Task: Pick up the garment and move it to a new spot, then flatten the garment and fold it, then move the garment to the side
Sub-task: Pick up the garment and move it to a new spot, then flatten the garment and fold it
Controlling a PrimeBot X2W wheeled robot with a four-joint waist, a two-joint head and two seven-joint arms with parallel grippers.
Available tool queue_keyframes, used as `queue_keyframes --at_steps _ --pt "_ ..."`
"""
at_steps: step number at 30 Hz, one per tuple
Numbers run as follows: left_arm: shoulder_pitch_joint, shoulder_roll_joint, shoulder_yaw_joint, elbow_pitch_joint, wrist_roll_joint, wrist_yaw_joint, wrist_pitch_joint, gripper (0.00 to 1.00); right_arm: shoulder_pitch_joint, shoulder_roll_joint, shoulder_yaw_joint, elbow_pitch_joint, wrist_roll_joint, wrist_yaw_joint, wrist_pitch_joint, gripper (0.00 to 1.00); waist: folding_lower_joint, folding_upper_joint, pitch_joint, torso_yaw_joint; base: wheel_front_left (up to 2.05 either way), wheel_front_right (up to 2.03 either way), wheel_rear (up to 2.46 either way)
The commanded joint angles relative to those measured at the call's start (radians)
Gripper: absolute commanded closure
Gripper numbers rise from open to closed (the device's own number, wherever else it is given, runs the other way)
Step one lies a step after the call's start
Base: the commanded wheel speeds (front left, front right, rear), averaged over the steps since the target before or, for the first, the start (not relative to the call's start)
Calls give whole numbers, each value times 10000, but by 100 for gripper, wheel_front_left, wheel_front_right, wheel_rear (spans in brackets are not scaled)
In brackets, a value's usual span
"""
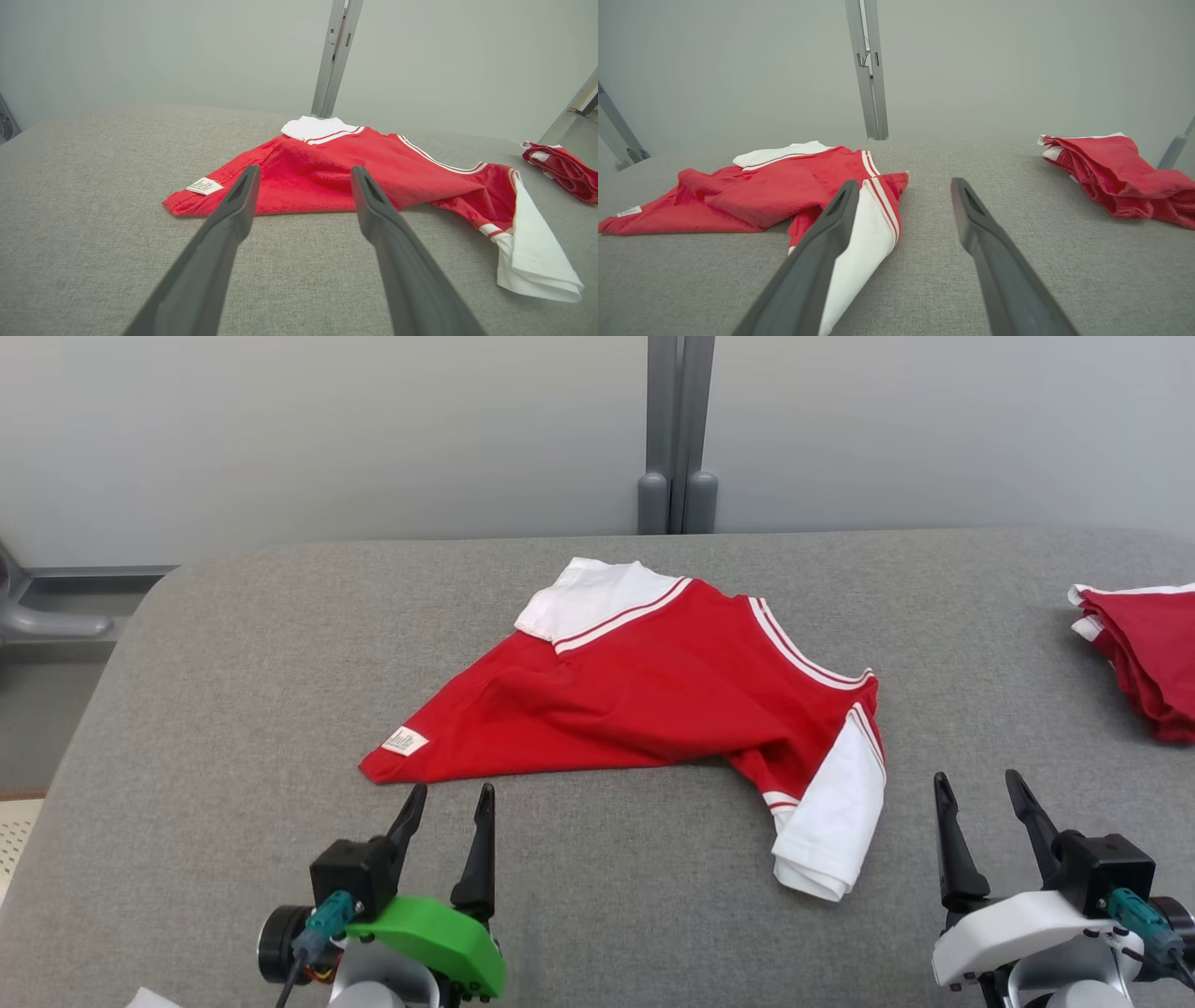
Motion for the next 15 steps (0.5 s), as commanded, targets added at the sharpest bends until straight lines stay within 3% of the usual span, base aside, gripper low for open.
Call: queue_keyframes --at_steps 1,15 --pt "300 11 130 -143 246 51 -31 0 190 -28 17 -20 54 -17 -53 0 1 0 -17 12 0 0 0" --pt "1431 -301 1262 -391 1024 -354 -32 0 400 -30 372 183 292 -17 -98 0 1 0 -130 84 0 0 0"
